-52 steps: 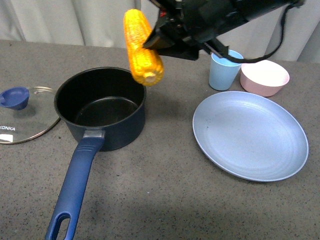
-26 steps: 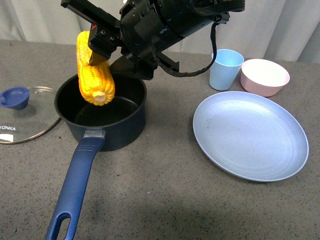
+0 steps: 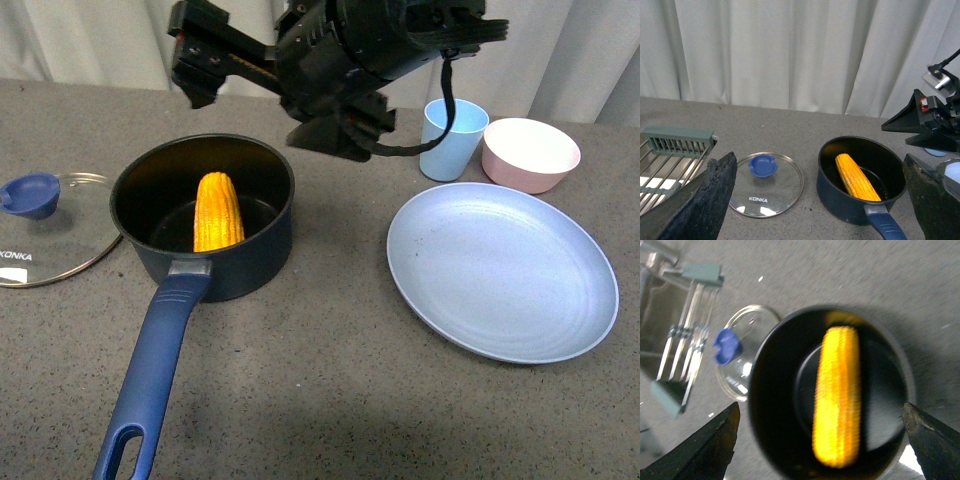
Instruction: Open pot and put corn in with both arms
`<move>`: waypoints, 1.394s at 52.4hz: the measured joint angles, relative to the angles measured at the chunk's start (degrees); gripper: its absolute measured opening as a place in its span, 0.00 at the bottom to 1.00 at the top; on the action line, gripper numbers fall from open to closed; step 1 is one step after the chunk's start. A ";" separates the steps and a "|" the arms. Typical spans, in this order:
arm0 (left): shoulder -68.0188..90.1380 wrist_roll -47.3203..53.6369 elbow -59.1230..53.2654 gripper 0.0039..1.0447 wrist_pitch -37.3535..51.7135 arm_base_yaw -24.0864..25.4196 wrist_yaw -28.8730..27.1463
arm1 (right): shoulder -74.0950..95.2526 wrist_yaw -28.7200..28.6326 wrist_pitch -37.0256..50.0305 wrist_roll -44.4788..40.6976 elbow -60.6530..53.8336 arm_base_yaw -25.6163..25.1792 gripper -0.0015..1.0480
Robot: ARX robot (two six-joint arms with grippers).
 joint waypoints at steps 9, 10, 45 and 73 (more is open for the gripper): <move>0.00 0.00 0.00 0.94 0.00 0.00 0.00 | -7.65 14.08 8.37 -7.43 -10.10 -2.34 0.91; 0.00 0.00 0.00 0.94 0.00 0.00 0.00 | -8.96 15.56 9.66 -8.50 -11.76 -2.75 0.91; -0.02 0.00 0.00 0.94 0.00 0.00 0.07 | -38.23 32.89 41.27 -21.68 -56.57 -13.88 0.79; -0.07 0.00 0.00 0.94 -0.04 0.00 -0.02 | -58.99 23.96 53.83 -29.59 -74.14 -23.19 0.01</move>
